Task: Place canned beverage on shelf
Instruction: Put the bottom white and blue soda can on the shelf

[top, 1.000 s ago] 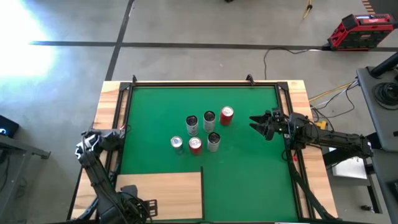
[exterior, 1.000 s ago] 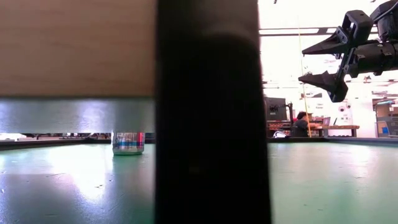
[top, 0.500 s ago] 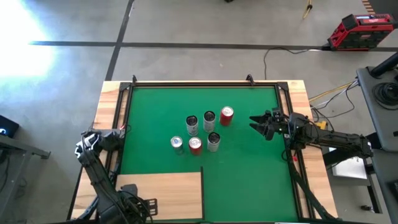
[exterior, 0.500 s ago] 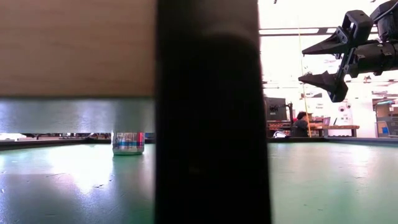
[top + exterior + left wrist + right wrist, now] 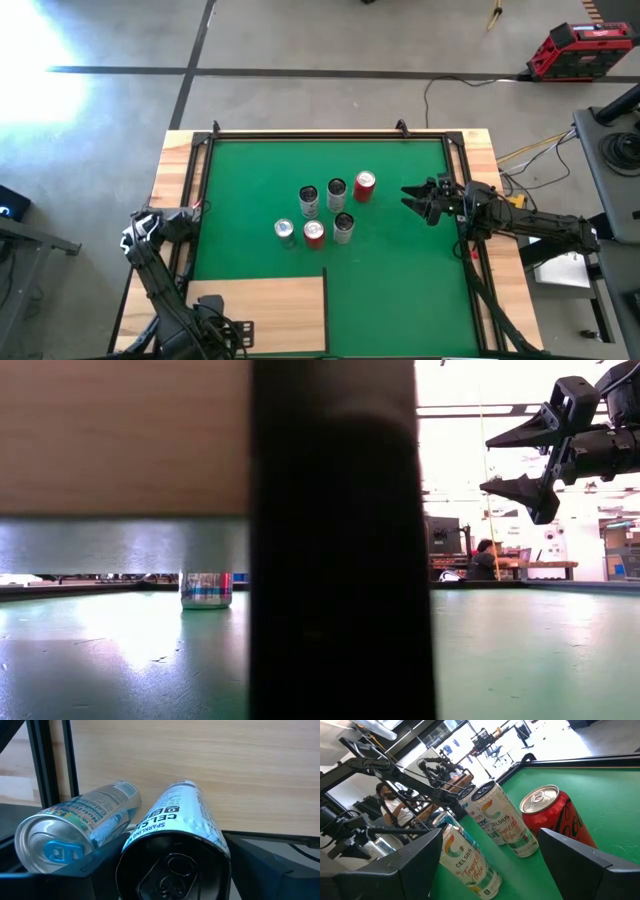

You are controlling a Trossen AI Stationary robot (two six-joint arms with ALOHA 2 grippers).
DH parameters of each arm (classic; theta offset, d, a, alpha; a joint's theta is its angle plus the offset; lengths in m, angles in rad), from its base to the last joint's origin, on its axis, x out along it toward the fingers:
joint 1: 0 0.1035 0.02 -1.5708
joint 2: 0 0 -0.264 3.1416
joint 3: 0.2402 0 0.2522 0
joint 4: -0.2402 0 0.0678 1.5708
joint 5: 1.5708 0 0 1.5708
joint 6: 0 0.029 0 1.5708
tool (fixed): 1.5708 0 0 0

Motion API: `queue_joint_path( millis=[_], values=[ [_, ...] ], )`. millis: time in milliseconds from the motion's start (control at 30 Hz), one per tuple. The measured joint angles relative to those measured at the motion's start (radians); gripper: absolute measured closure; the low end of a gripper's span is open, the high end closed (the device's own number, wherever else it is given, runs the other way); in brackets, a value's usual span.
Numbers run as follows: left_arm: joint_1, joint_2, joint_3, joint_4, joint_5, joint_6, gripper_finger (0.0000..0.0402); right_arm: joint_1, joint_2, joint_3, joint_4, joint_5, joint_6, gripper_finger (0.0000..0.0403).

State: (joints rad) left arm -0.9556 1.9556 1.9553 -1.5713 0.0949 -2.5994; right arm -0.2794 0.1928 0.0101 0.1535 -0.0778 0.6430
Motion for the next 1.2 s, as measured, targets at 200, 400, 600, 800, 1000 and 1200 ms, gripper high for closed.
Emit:
queue_joint_path(
  millis=[200, 400, 600, 800, 1000, 1200],
  values=[
    [0.0, 0.0, 0.0, 0.0, 0.001, 0.011, 0.0109, 0.0, 0.0, 0.0, 0.0, 0.0, 0.0, 0.0085],
    [0.0, -0.002, 0.025, 0.0, 0.001, 0.045, 0.0108, 0.0, 0.0, 0.0, 0.0, 0.0, 0.0, 0.0085],
    [0.0, -0.002, 0.047, 0.0, -0.003, 0.052, 0.0107, 0.0, 0.0, 0.0, 0.0, 0.0, 0.0, 0.0085],
    [0.0, -0.006, 0.047, 0.0, -0.004, 0.049, 0.0107, 0.0, 0.0, 0.0, 0.0, 0.0, 0.0, 0.0085],
    [0.0, -0.013, 0.047, 0.0, -0.005, 0.048, 0.0107, 0.0, 0.0, 0.0, 0.0, 0.0, 0.0, 0.0085],
    [0.0, -0.03, 0.047, 0.0, 0.0, 0.048, 0.0107, 0.0, 0.0, 0.0, 0.0, 0.0, 0.0, 0.0085]
  ],
)
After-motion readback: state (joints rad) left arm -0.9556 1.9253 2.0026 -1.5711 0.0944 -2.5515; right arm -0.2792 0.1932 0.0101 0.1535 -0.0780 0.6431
